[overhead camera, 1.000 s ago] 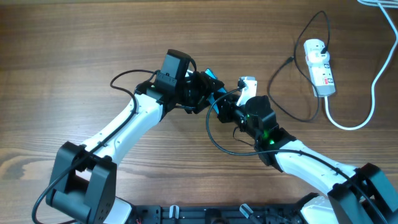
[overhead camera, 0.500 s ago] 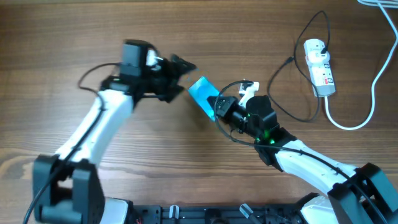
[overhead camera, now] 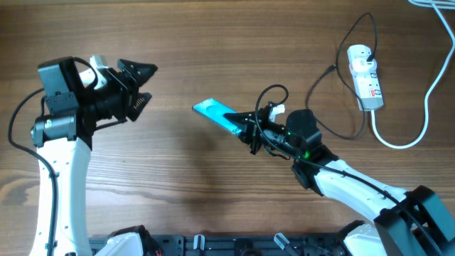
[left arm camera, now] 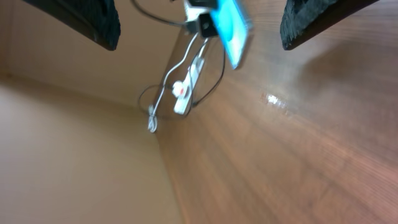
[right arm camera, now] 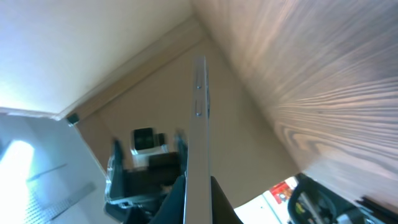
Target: Plug charger to phone and switch on socket
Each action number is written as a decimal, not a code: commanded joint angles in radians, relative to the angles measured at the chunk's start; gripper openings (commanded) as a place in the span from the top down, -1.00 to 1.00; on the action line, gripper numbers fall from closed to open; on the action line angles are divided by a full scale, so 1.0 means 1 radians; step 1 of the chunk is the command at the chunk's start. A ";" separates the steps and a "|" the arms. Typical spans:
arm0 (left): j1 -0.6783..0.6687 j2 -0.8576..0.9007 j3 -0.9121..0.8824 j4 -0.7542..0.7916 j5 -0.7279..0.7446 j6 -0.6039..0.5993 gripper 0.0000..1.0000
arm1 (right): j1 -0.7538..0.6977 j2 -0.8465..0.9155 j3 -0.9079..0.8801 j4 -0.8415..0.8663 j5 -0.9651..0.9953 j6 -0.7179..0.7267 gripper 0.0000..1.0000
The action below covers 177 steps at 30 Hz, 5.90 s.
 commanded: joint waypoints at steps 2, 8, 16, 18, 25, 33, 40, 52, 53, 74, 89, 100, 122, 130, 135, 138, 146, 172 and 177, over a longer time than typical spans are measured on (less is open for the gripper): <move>-0.105 -0.003 0.010 -0.109 0.018 0.067 -0.67 | -0.004 0.005 0.021 0.028 0.024 0.033 0.91; -0.256 -0.002 0.010 -0.122 0.015 0.066 -0.68 | -0.004 0.005 0.021 0.021 0.016 0.033 0.91; -0.361 0.070 0.010 -0.150 -0.036 0.015 -0.67 | -0.004 0.005 0.021 0.021 -0.006 0.034 0.91; -0.372 0.106 0.010 -0.138 -0.036 -0.028 -0.67 | -0.004 0.005 0.021 0.021 -0.006 0.034 0.91; -0.391 0.189 0.010 -0.065 -0.024 -0.180 0.03 | -0.004 0.005 0.021 0.010 -0.006 0.032 0.91; -0.394 0.189 0.010 0.000 -0.010 -0.269 0.04 | -0.004 0.005 0.021 0.010 -0.014 0.034 0.91; -0.415 0.189 0.010 0.000 -0.029 -0.272 0.04 | -0.004 0.005 0.021 0.064 -0.013 0.034 0.91; -0.415 0.189 0.010 0.032 -0.035 -0.317 0.60 | -0.001 0.005 0.021 0.075 -0.022 0.033 0.91; -0.415 0.189 0.010 0.039 -0.035 -0.317 0.65 | -0.001 0.005 0.021 0.075 -0.022 0.033 0.91; -0.261 0.189 0.010 0.171 0.088 -0.096 0.92 | -0.002 0.005 0.021 -0.387 0.074 -0.164 0.19; -0.280 0.415 0.010 0.228 0.493 -0.026 0.93 | -0.051 -0.103 0.021 -0.552 0.272 -1.120 0.13; -0.285 0.523 0.010 0.395 0.776 -0.193 0.92 | -0.220 -0.674 0.021 -1.170 0.451 -1.279 0.13; -0.285 0.461 0.010 0.279 0.776 -0.193 0.92 | -0.221 -0.703 0.257 -1.688 0.869 -1.083 0.11; -0.285 0.461 0.010 0.279 0.776 -0.193 0.92 | -0.226 -0.262 0.634 -1.855 0.917 -1.223 0.00; -0.285 0.461 0.010 0.279 0.776 -0.193 0.92 | -0.302 -0.033 0.788 -1.889 0.843 -1.281 -0.20; -0.285 0.461 0.010 0.279 0.776 -0.193 0.92 | -0.398 0.082 0.838 -1.820 0.790 -1.317 -0.40; -0.285 0.462 0.010 0.280 0.755 -0.192 0.92 | -0.559 0.327 0.838 -1.479 0.621 -1.384 -0.14; -0.285 0.462 0.010 0.283 0.666 -0.193 0.92 | -0.552 0.738 0.838 -1.079 0.682 -1.516 0.40; -0.285 0.462 0.010 0.283 0.667 -0.193 0.92 | -0.492 0.741 0.838 -1.122 0.622 -1.624 0.72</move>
